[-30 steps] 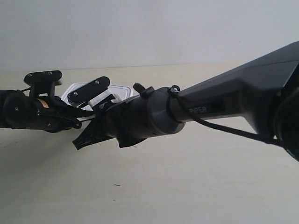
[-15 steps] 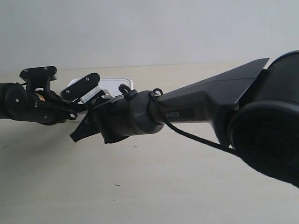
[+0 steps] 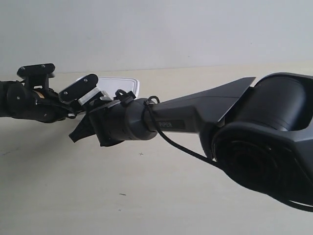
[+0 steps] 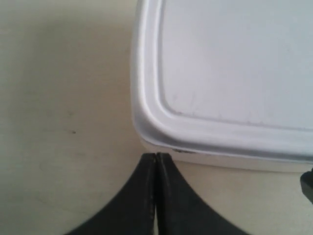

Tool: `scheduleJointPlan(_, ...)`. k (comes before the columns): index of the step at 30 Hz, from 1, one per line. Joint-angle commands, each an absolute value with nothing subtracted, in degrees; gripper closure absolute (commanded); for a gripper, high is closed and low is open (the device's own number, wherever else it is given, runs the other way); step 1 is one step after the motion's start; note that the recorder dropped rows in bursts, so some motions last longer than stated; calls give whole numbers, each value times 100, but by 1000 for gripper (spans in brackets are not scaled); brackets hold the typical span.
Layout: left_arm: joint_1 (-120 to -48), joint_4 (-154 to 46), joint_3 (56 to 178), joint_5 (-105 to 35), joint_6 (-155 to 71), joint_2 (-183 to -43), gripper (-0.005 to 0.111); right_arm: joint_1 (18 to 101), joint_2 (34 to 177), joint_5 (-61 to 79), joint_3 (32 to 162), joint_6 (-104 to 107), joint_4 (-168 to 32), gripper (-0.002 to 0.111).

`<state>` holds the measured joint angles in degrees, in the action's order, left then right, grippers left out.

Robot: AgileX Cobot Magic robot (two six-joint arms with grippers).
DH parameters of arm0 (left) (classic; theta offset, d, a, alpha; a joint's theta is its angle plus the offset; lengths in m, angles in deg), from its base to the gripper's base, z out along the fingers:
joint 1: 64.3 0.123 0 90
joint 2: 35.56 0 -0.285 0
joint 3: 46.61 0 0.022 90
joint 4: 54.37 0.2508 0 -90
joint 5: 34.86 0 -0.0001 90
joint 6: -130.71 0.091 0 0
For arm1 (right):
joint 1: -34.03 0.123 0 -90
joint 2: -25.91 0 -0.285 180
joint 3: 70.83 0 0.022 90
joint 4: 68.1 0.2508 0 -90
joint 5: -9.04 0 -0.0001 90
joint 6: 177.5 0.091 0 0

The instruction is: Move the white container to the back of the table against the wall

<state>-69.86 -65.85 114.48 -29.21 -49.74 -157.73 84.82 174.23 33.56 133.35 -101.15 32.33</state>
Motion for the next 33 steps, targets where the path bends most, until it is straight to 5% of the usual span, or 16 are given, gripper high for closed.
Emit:
scheduleJointPlan(1, -6950, -6571, 11504, -2822, -4967, -15789, 107, 8318, 17449, 3376, 13453, -10122, 3185, 108)
scheduleJointPlan(21, -6950, -6571, 11702, -3364, -4967, -15798, 107, 8066, 17465, 2957, 13587, -9931, 3185, 108)
scheduleJointPlan(33, -6950, -6584, 11965, -3397, -5080, -16295, 107, 8522, 17124, 3949, 13137, -10354, 3185, 108)
